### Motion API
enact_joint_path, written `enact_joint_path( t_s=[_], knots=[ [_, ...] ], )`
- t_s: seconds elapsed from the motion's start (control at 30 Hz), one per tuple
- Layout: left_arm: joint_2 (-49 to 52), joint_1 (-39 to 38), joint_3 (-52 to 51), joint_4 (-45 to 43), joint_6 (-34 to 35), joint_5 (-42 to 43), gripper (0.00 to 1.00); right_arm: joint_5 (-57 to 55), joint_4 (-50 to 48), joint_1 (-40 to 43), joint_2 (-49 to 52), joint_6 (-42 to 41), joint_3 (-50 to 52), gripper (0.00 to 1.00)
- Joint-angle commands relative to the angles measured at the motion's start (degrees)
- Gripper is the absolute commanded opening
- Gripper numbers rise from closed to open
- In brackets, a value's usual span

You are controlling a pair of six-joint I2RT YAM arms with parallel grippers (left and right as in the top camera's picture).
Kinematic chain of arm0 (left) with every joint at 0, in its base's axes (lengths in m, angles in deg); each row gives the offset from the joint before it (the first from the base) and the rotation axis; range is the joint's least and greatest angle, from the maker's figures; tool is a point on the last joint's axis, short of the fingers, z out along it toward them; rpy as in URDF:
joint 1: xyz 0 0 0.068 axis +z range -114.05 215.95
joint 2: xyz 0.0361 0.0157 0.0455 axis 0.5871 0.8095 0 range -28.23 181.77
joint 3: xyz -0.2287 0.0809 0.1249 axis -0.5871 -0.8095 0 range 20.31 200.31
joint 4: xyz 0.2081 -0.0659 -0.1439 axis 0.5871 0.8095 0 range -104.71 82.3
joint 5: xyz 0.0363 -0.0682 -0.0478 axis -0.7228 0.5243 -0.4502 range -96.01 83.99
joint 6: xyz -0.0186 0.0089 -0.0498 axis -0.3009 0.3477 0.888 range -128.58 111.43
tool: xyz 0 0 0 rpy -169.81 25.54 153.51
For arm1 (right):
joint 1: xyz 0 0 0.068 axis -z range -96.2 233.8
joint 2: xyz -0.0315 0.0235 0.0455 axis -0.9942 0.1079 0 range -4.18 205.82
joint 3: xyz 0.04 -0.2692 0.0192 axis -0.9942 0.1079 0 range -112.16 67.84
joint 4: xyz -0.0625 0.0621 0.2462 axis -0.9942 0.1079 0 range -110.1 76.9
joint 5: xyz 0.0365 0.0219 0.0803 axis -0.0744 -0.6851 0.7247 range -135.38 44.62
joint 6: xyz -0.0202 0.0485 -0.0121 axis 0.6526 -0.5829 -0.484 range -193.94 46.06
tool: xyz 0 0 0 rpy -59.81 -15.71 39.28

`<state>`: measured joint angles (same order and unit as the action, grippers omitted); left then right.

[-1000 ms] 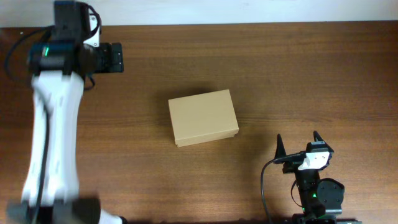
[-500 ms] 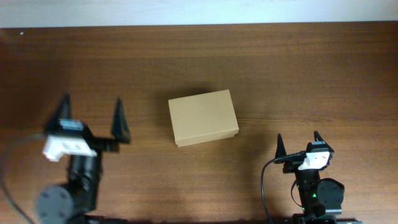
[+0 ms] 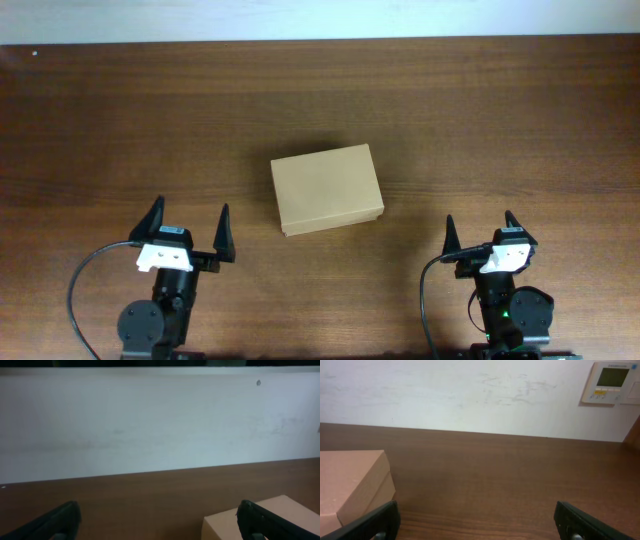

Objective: Pack container

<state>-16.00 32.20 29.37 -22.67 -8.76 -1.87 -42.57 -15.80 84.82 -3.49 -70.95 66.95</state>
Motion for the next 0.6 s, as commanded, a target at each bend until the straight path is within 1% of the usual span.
enact_joint_path(
  t_s=[0.0,0.2,0.5,0.57],
  knots=[
    [-3.5,0.2,-2.8,0.1,-0.7,0.5,1.00,-0.5,0.0,-0.2,-0.5,-0.3,0.6,0.99],
    [-7.6,0.2,-3.5,4.3,-0.7,-0.6,1.00,-0.5,0.0,-0.2,-0.5,-0.3,0.6,0.99],
    [-12.0,3.2,-3.7,12.4,-0.7,-1.0,1.00,-0.5,0.0,-0.2,-0.5,-0.3,0.6,0.99],
    [-12.0,3.2,-4.1,12.7,-0.7,-0.9,1.00,-0.5,0.0,-0.2,-0.5,-0.3,0.6,0.99]
  ],
)
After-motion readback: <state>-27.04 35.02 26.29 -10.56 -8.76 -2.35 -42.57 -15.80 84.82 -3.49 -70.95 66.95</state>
